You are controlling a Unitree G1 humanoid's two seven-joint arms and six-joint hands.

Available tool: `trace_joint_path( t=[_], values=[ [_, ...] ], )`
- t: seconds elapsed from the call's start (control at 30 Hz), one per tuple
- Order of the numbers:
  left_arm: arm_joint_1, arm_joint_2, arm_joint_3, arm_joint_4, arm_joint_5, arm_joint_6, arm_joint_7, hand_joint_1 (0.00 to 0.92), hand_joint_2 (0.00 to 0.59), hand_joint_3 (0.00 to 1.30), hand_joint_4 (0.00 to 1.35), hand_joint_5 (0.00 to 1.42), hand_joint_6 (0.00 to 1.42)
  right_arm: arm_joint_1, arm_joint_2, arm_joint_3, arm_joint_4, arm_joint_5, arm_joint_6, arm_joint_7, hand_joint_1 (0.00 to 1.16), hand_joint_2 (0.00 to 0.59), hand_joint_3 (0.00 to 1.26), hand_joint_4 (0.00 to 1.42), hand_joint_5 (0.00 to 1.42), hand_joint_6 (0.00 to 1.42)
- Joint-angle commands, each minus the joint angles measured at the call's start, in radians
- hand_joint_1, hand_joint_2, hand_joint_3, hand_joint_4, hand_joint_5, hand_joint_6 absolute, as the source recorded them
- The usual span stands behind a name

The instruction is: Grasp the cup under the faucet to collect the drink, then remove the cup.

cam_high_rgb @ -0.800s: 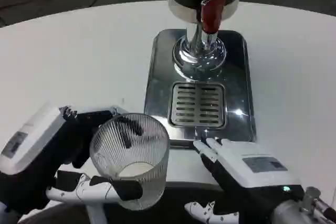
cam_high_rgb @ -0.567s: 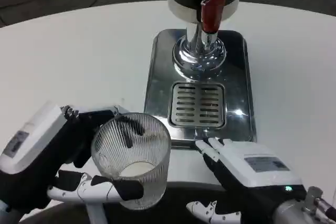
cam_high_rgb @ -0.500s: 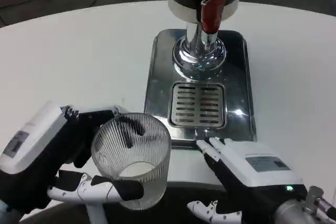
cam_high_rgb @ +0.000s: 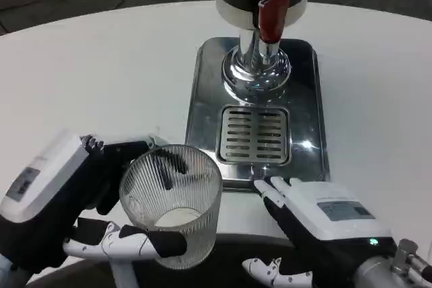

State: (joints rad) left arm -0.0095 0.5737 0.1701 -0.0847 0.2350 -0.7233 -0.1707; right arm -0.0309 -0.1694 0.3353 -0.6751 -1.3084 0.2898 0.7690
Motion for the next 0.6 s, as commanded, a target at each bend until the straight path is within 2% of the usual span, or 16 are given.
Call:
trace_joint_path(
  t=[0.03, 0.6],
  values=[
    [-0.014, -0.009, -0.004, 0.011, -0.004, -0.004, 0.004, 0.42, 0.226, 1.06, 1.17, 1.33, 1.42, 0.007, 0.008, -0.011, -0.011, 0.005, -0.003, 0.013, 0.33, 0.367, 0.04, 0.0, 0.0, 0.0],
    [-0.144, -0.034, -0.023, 0.129, 0.062, 0.019, 0.031, 0.42, 0.226, 1.06, 1.17, 1.33, 1.42, 0.038, 0.029, -0.034, -0.05, 0.008, 0.003, 0.011, 0.33, 0.367, 0.04, 0.0, 0.0, 0.0]
  ],
)
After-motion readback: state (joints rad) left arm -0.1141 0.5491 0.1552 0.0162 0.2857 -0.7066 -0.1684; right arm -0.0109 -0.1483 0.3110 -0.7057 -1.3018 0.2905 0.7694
